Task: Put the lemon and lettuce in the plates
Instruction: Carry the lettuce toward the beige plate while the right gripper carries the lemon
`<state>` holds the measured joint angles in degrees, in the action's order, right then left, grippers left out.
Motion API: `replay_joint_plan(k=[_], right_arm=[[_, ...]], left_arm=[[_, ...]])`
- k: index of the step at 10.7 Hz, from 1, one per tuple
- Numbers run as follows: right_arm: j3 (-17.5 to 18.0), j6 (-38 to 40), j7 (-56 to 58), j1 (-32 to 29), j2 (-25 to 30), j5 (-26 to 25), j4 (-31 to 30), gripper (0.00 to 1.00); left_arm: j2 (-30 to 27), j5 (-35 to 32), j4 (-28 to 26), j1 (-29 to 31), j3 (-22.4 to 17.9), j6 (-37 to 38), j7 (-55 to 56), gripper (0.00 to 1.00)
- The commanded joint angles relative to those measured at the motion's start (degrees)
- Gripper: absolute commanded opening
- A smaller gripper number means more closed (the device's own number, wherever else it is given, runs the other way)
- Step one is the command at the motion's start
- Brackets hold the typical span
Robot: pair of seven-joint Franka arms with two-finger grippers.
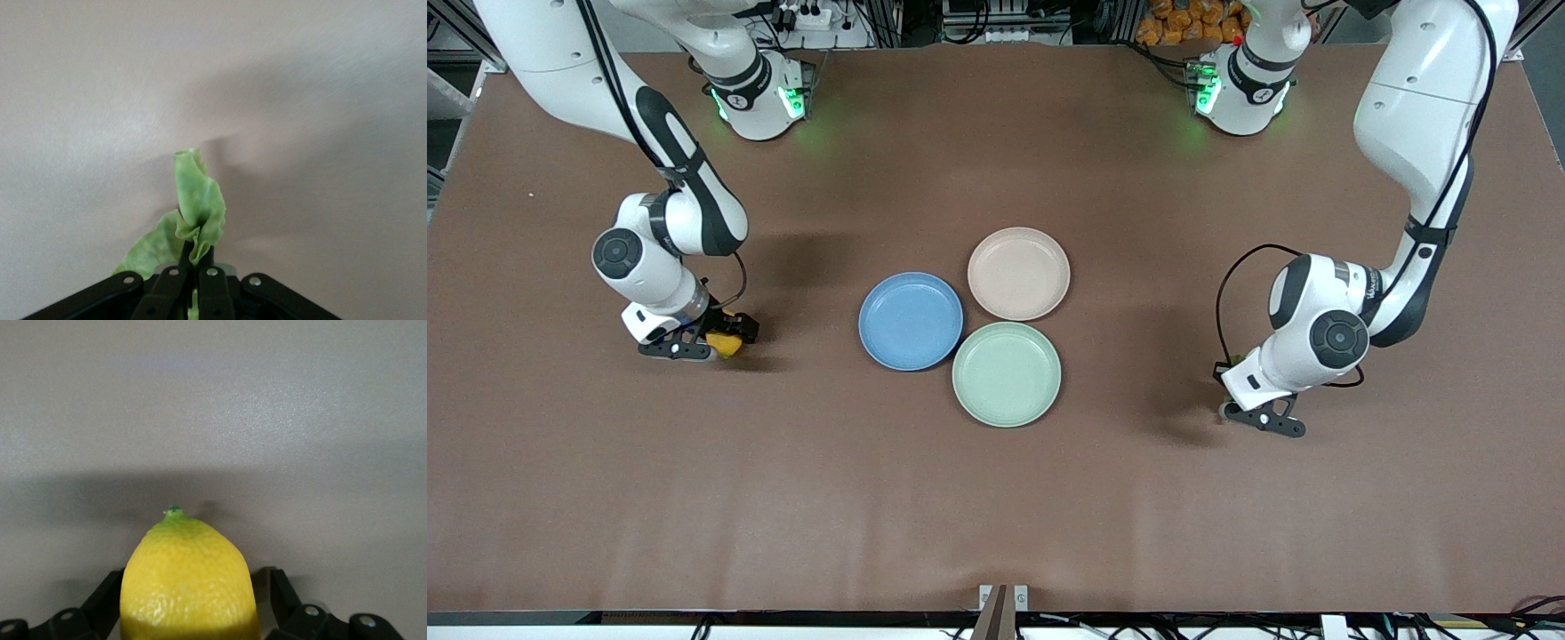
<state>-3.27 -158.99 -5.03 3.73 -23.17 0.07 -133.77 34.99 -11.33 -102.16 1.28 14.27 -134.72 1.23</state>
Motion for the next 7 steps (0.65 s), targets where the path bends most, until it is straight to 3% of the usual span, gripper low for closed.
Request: replay_joint_plan(k=[1, 2, 4, 7], right_arm=[[1.16, -0.27, -0.33, -1.18, -0.03, 0.46, 0.00, 0.63], [1.16, -0.10, -0.33, -1.18, -0.03, 0.46, 0.09, 0.42], [1.43, 0.26, 0.37, -1.18, 0.32, 0.46, 0.26, 0.20], [2.22, 7.25, 0.29, -1.27, 2.86, 0.37, 3.06, 0.12]], left_arm=[[-3.43, 1.21, -0.58, 0.12, 3.11, 3.39, 3.77, 0.00], [-3.96, 1.49, -0.49, 0.03, 4.52, 4.71, 5.09, 0.00], [-4.50, 1.49, -0.58, -0.31, 7.69, 5.52, 11.30, 0.00], [-4.58, 1.40, -0.58, -2.33, 11.29, 10.42, 20.36, 0.00]])
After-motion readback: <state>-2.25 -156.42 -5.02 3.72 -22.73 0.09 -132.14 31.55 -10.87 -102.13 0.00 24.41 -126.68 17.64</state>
